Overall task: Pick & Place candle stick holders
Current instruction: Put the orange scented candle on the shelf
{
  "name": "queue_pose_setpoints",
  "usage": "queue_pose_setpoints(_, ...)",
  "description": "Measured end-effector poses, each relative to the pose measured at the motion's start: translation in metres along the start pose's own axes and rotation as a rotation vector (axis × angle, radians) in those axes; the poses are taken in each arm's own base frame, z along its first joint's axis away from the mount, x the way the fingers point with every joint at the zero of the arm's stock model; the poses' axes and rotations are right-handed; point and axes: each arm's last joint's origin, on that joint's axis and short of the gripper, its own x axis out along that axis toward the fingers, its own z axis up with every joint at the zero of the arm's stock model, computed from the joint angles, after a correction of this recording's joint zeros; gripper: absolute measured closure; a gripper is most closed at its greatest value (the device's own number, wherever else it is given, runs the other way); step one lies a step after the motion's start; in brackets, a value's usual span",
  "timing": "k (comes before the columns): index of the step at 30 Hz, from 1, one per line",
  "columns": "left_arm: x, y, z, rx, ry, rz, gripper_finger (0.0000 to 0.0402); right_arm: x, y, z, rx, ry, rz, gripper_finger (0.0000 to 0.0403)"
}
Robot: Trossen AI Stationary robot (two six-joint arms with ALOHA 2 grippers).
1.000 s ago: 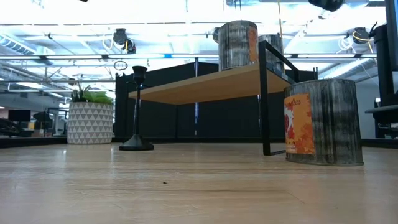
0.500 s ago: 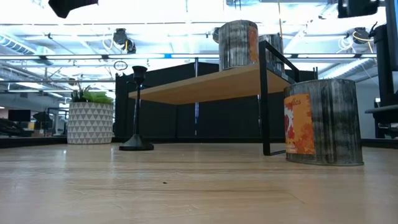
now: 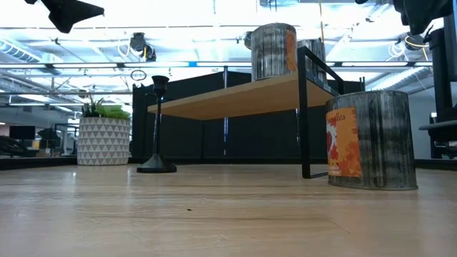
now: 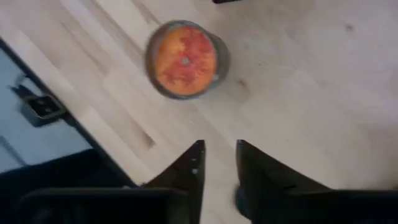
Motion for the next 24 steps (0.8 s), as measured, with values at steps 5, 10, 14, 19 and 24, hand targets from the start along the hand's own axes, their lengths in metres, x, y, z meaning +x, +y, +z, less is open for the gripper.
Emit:
queue_pose_setpoints(5,0.000,0.000,0.000,-0.001,0.000,0.000,0.0004,0.019,-0.003,-0.002,0.030,0.002,0.001,0.0245)
queue_pose_setpoints(10,0.000,0.000,0.000,-0.008,-0.001,0.000,0.0004,0.045,-0.011,-0.005,0.046,0.011,-0.012,0.0181)
queue_pose_setpoints(14,0.000,0.000,0.000,-0.008,-0.001,0.000,0.0004,0.056,-0.019,-0.003,0.083,0.014,-0.045,0.0146)
queue_pose_setpoints(19,0.000,0.000,0.000,-0.009,-0.003,0.004,0.0004,0.064,-0.019,0.001,0.083,-0.009,0.009,0.0129)
queue_pose_setpoints(24,0.000,0.000,0.000,-0.011,-0.003,0.005,0.0004,0.079,-0.021,0.002,0.093,-0.029,0.066,0.0128)
